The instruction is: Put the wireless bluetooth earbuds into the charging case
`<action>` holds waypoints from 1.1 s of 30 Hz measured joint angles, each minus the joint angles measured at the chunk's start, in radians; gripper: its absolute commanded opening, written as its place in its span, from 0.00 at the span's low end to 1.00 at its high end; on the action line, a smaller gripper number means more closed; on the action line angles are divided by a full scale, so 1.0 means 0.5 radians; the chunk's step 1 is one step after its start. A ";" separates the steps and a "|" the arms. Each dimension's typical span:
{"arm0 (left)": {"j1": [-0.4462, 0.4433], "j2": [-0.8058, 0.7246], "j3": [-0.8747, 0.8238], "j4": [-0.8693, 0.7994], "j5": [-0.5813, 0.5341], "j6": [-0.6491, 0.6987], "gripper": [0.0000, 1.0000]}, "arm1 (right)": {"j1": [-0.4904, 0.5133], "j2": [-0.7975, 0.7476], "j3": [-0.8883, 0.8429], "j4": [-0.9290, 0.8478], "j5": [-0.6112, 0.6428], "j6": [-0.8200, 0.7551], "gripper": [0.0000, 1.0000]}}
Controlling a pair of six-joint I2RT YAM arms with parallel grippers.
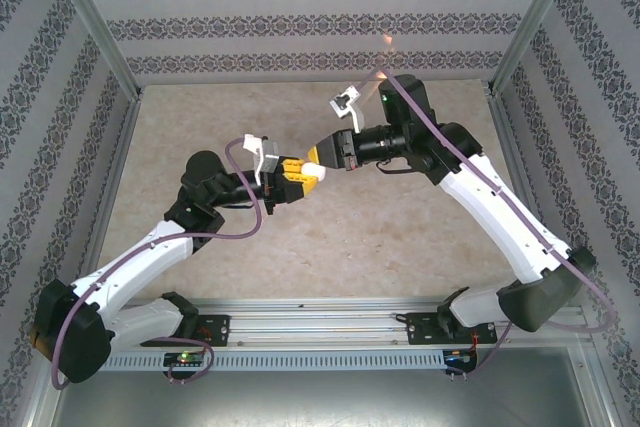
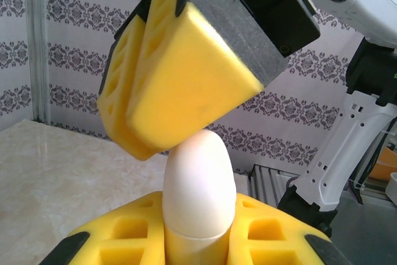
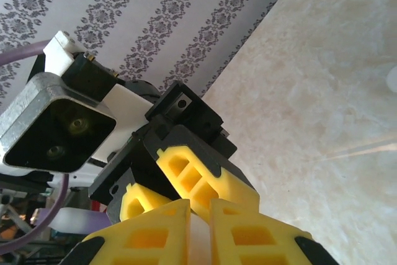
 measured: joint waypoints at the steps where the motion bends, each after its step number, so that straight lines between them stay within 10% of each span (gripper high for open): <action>1: 0.000 0.005 0.001 0.002 0.001 -0.016 0.00 | 0.000 -0.017 -0.007 -0.012 0.030 -0.026 0.17; 26: 0.042 0.451 0.266 -0.003 0.148 -0.721 0.00 | 0.130 -0.137 -0.126 -0.013 1.016 -0.545 0.15; 33: 0.159 0.539 0.380 -0.020 0.047 -0.740 0.00 | -0.021 -0.215 -0.191 0.026 0.958 -0.520 0.19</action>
